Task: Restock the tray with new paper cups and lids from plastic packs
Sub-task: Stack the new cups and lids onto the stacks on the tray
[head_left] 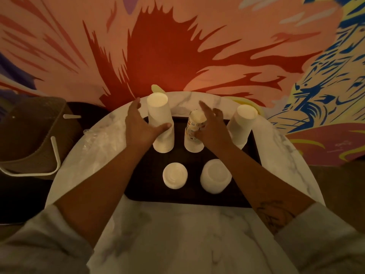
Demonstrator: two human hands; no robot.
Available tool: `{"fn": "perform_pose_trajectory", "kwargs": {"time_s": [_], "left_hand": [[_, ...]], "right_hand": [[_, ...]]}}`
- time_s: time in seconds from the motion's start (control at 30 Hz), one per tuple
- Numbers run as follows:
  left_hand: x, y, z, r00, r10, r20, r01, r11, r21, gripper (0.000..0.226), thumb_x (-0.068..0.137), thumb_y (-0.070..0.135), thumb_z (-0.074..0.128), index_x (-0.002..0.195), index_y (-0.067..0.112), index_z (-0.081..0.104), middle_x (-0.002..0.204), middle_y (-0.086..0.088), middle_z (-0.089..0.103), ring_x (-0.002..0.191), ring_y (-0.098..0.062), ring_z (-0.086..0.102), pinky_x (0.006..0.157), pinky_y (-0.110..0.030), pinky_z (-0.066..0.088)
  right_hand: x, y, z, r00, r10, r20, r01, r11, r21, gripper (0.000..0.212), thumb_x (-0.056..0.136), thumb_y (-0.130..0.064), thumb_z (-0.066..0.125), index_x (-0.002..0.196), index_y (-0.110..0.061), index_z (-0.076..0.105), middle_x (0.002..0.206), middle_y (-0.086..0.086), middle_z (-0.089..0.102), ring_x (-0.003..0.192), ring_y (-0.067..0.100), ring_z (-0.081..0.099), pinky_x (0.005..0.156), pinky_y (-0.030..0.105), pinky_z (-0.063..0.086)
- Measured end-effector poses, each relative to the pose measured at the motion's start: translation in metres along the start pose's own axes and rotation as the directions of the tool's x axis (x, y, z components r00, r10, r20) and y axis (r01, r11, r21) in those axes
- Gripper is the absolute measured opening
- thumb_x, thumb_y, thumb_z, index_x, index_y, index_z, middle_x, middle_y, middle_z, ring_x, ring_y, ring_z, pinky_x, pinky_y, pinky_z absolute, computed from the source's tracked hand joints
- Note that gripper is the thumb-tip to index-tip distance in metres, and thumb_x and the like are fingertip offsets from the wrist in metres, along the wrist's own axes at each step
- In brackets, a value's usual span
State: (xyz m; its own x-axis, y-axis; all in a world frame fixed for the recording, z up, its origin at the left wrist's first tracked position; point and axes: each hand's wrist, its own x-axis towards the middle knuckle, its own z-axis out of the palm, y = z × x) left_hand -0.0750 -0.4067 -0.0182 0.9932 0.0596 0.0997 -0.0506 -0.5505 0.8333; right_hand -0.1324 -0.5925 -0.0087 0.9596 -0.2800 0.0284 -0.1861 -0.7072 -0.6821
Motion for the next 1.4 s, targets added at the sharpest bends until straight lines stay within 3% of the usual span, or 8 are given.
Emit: {"fn": "perform_pose_trajectory", "kwargs": {"time_s": [0.13,0.53,0.73,0.87,1.0,1.17,1.27,1.4], "left_hand": [[0.009,0.006,0.003,0.981,0.054,0.188,-0.051,0.998,-0.022,0.087,0.065,0.029,0.082,0.136,0.017,0.034,0.138,-0.003,0.048,0.124,-0.020,0.046,0.092,-0.029,0.038],[-0.010,0.010,0.017,0.951,0.141,0.275,-0.117,0.988,-0.101,0.077,0.061,0.030,0.084,0.126,0.016,0.044,0.114,0.010,0.049,0.104,-0.008,0.047,0.083,-0.025,0.041],[0.004,-0.001,0.002,0.990,0.090,0.107,-0.068,0.978,-0.199,0.044,0.098,0.044,0.025,0.116,0.015,0.053,0.122,-0.002,0.055,0.114,-0.019,0.052,0.099,-0.036,0.043],[0.042,0.019,-0.004,0.970,0.151,0.192,-0.138,0.987,-0.077,0.029,0.093,0.027,0.052,0.122,0.020,0.054,0.132,0.000,0.052,0.114,-0.016,0.051,0.092,-0.027,0.041],[0.067,0.053,-0.004,0.813,0.317,0.488,-0.376,0.926,0.024,0.042,0.087,0.004,0.057,0.128,0.013,0.054,0.136,-0.010,0.050,0.123,-0.024,0.046,0.096,-0.028,0.039],[0.073,0.065,0.019,0.703,0.250,0.666,-0.551,0.784,0.287,0.045,0.086,0.000,0.059,0.129,0.013,0.054,0.141,-0.009,0.048,0.130,-0.026,0.044,0.106,-0.035,0.037],[0.066,0.070,0.034,0.696,0.090,0.712,-0.517,0.752,0.410,0.039,0.091,0.005,0.051,0.130,0.005,0.050,0.135,-0.015,0.050,0.126,-0.027,0.045,0.107,-0.033,0.032],[0.068,0.061,0.037,0.741,0.149,0.654,-0.445,0.839,0.312,0.062,0.074,0.011,0.074,0.130,0.025,0.052,0.136,-0.001,0.052,0.124,-0.024,0.049,0.101,-0.040,0.041]], "right_hand": [[0.013,0.000,0.008,0.996,-0.012,0.083,0.010,1.000,0.027,0.075,0.079,-0.007,0.068,0.141,-0.028,0.031,0.139,0.011,0.038,0.126,0.028,0.046,0.099,0.038,0.044],[0.063,-0.010,0.035,0.974,-0.136,0.183,0.138,0.990,0.003,0.065,0.090,-0.014,0.056,0.145,-0.028,0.025,0.132,0.013,0.049,0.119,0.026,0.050,0.094,0.026,0.037],[0.041,-0.020,-0.008,0.989,-0.150,-0.002,0.148,0.972,0.183,0.071,0.081,0.011,0.049,0.144,-0.018,0.032,0.143,0.009,0.041,0.132,0.020,0.036,0.109,0.032,0.031],[0.021,-0.055,-0.033,0.942,-0.322,0.091,0.269,0.891,0.366,0.071,0.074,0.004,0.062,0.136,-0.022,0.041,0.128,-0.001,0.046,0.115,0.006,0.041,0.089,0.014,0.041],[0.009,-0.069,-0.015,0.871,-0.416,0.263,0.396,0.909,0.128,0.067,0.075,-0.019,0.073,0.135,-0.024,0.042,0.137,0.000,0.042,0.122,0.015,0.042,0.097,0.023,0.038],[0.004,-0.056,-0.014,0.901,-0.372,0.223,0.404,0.906,-0.122,0.055,0.085,-0.019,0.063,0.135,-0.020,0.041,0.146,0.003,0.036,0.128,0.020,0.042,0.099,0.026,0.036],[0.002,-0.048,-0.028,0.928,-0.304,0.215,0.348,0.914,-0.209,0.057,0.087,-0.020,0.060,0.139,-0.020,0.036,0.146,0.002,0.035,0.128,0.019,0.041,0.101,0.026,0.035],[0.005,-0.034,-0.044,0.960,-0.243,0.143,0.270,0.936,-0.225,0.049,0.084,-0.016,0.062,0.130,-0.021,0.045,0.135,0.003,0.043,0.116,0.019,0.049,0.085,0.022,0.036]]}}
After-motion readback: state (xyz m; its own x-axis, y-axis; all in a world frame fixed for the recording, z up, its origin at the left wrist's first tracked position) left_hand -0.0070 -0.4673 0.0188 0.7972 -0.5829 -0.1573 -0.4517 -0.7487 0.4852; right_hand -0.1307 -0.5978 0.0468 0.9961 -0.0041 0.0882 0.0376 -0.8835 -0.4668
